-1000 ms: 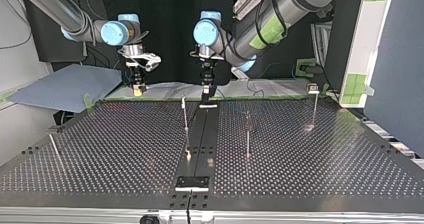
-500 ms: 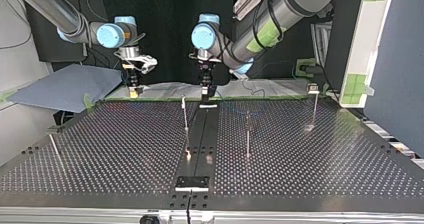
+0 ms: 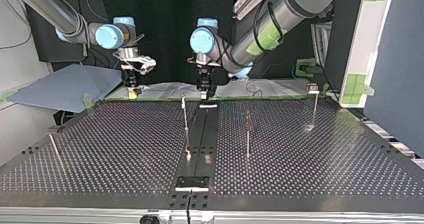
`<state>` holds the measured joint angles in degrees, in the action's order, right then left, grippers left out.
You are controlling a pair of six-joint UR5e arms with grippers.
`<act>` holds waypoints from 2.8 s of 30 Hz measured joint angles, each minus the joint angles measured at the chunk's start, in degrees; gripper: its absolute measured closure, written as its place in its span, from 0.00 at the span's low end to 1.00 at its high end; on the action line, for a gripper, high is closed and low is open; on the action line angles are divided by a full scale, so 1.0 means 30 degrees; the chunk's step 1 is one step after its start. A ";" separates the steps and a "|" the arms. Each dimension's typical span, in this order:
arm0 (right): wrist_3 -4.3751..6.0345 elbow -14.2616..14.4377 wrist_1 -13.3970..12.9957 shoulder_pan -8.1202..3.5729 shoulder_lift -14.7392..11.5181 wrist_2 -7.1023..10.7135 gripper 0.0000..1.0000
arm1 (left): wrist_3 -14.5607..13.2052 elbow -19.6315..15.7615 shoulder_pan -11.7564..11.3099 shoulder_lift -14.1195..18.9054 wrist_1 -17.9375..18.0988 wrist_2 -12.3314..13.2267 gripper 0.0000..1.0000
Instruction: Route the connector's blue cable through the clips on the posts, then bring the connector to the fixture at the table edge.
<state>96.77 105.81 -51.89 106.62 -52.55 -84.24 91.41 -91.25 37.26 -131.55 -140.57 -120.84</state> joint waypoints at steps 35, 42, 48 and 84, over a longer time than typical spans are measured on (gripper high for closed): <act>-0.0088 -0.0955 0.0600 -0.0180 0.0072 0.0069 1.00 | -0.0255 0.1888 -0.0641 -0.0717 -0.1088 0.0263 1.00; -0.0075 -0.1238 0.0779 -0.0256 0.0104 0.0069 1.00 | -0.0289 0.2087 -0.0839 -0.0720 -0.1234 0.0487 1.00; -0.0046 -0.1473 0.0902 -0.0323 0.0126 0.0095 1.00 | -0.0285 0.2170 -0.0996 -0.0731 -0.1304 0.0673 1.00; -0.0170 -0.1825 0.1296 -0.0632 0.0234 0.0338 1.00 | -0.0578 0.2415 -0.1092 -0.0696 -0.3468 0.3756 0.00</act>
<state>96.26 100.34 -48.00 104.72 -51.84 -83.22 89.67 -84.00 33.98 -133.64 -150.98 -109.57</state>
